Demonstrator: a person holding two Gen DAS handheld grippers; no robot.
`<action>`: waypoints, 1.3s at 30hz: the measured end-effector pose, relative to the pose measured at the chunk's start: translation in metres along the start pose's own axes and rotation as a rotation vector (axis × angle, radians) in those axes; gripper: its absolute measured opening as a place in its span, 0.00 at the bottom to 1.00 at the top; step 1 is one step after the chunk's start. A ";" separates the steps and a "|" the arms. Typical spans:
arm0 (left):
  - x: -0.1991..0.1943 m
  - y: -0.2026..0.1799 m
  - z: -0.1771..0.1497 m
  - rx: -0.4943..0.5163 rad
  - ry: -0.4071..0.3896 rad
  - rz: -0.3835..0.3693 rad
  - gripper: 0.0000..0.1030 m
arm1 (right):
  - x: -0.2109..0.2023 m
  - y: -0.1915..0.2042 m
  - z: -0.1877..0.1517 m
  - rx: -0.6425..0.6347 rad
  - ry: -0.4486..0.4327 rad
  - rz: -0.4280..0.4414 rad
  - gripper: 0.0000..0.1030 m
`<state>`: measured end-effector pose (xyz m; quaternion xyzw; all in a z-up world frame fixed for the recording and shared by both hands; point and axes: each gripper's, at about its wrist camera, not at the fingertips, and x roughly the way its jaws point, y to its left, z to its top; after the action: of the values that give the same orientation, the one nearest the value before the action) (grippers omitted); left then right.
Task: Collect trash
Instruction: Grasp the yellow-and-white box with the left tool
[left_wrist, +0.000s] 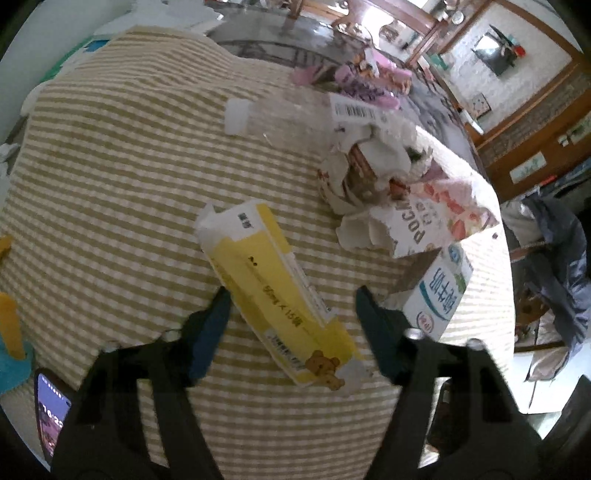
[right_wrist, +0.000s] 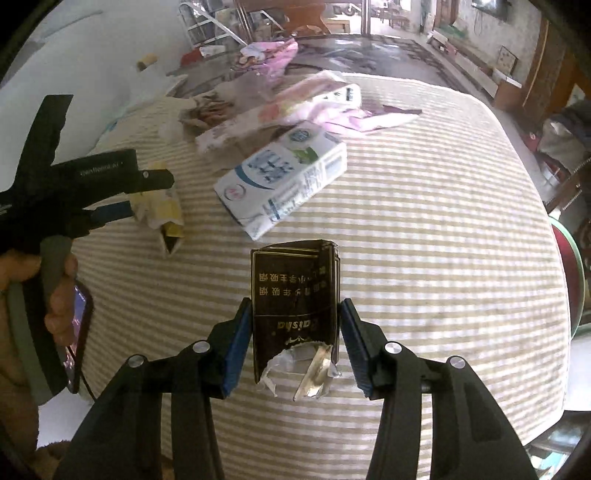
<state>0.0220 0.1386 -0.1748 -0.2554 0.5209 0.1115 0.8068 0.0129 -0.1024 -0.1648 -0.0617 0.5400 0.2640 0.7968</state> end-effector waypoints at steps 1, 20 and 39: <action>0.003 0.000 -0.001 0.017 0.014 0.002 0.48 | 0.002 0.000 0.001 -0.004 0.007 0.002 0.46; -0.015 -0.005 -0.035 0.193 0.062 -0.015 0.41 | 0.020 0.006 0.002 -0.029 0.058 0.012 0.56; -0.018 -0.006 -0.031 0.093 -0.020 0.021 0.32 | 0.013 -0.006 -0.005 0.012 0.043 0.022 0.63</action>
<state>-0.0072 0.1190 -0.1668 -0.2110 0.5201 0.0985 0.8218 0.0150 -0.1050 -0.1796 -0.0566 0.5592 0.2682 0.7824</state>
